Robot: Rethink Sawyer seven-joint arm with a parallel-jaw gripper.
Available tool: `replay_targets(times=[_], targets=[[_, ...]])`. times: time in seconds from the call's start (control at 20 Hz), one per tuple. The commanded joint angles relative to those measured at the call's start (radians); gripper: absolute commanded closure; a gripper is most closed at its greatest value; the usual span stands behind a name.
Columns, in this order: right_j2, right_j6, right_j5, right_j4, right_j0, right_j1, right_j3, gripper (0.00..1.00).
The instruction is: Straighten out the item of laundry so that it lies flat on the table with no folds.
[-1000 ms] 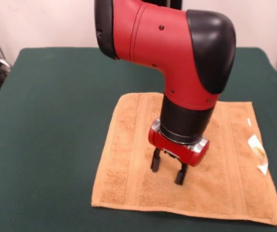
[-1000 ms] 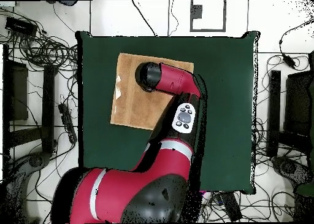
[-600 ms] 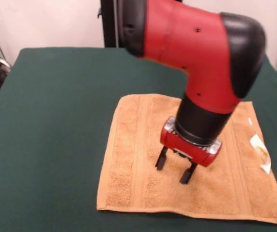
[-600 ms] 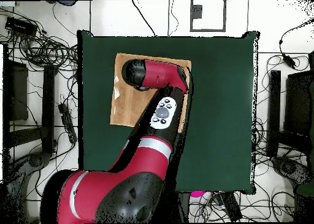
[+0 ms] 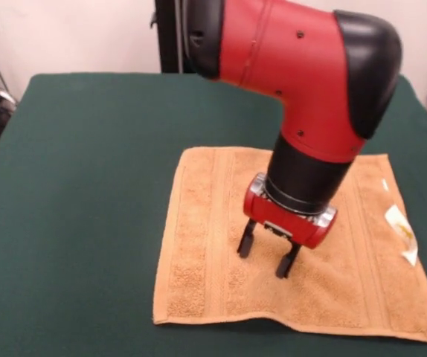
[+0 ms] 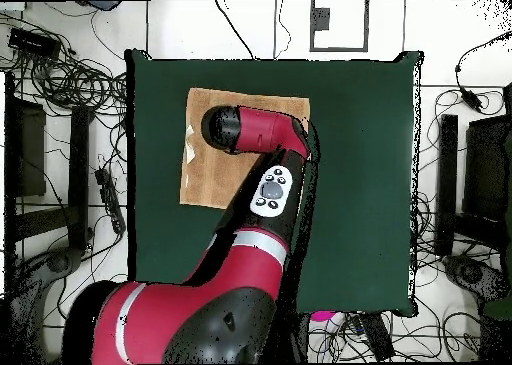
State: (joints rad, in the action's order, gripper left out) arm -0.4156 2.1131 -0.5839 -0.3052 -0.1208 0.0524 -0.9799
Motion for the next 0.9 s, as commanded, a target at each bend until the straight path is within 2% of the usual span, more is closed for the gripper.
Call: replay_targets(times=[0.05,0.25,0.45,0.9], targets=[[0.218,-0.024,0.176,0.095,0.049,-0.010,-0.252,0.00],[0.198,0.019,0.306,0.145,0.043,-0.016,-0.252,0.00],[0.181,0.030,0.375,0.201,0.040,0.010,-0.269,0.00],[0.240,-0.011,0.287,0.257,0.095,0.091,-0.318,0.00]])
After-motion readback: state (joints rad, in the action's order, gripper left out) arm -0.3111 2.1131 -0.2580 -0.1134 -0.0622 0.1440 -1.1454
